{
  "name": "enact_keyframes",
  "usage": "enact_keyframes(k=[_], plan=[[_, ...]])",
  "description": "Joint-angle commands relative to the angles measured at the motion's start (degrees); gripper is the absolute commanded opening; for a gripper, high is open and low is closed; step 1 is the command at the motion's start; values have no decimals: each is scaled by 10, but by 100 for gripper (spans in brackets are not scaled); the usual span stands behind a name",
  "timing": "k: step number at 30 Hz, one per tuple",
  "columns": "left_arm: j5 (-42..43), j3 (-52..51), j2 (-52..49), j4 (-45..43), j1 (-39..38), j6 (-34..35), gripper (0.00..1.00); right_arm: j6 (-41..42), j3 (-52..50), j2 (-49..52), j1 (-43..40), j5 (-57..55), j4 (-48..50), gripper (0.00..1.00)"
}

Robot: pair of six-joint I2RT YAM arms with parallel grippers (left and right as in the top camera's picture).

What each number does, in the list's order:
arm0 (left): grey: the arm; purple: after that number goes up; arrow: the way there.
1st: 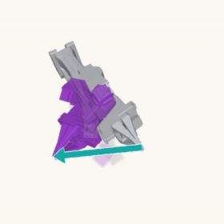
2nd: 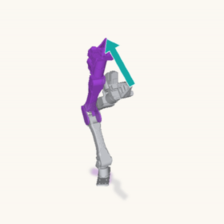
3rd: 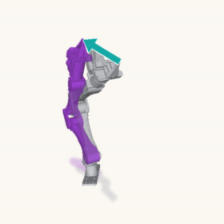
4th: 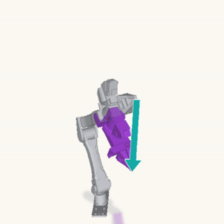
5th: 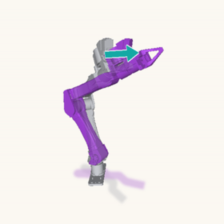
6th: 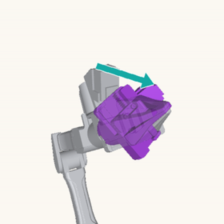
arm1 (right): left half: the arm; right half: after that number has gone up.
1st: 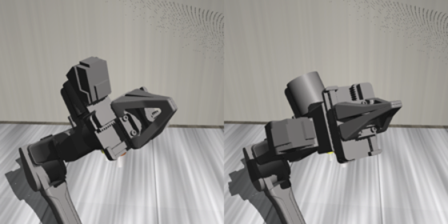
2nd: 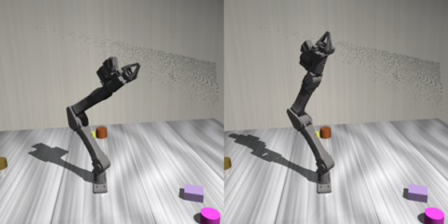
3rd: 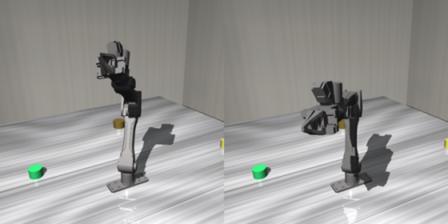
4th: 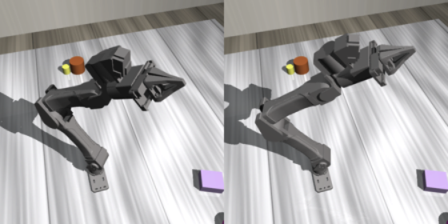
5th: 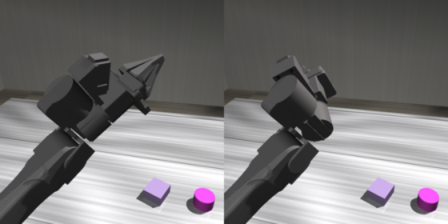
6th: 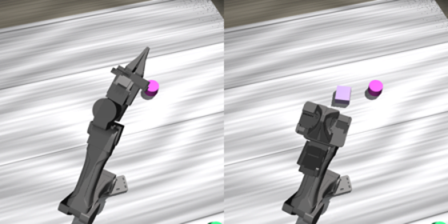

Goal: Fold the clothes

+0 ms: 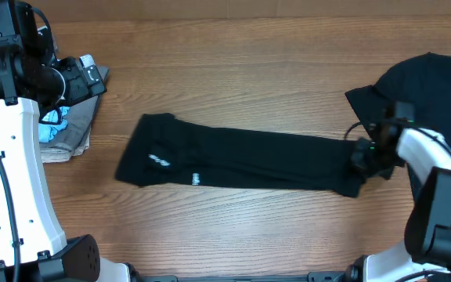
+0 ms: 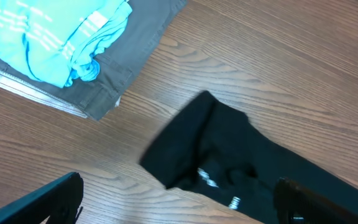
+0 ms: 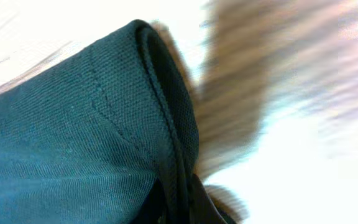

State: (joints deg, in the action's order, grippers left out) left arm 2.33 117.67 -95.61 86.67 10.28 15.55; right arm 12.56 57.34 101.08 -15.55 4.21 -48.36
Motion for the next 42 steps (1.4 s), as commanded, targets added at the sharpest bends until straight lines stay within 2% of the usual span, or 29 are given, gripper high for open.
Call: enact_keyframes(k=[1,10,19,32,42], plan=[[4,-3,-3,1,3,3,100,10,50,12,-34,-42,-31,4],[4,-3,-3,1,3,3,100,5,205,10,-19,54,-193,4],[4,-3,-3,1,3,3,100,5,228,-1,85,103,-271,4],[4,-3,-3,1,3,3,100,43,228,-1,268,160,-226,4],[4,-3,-3,1,3,3,100,52,226,3,347,158,-163,4]])
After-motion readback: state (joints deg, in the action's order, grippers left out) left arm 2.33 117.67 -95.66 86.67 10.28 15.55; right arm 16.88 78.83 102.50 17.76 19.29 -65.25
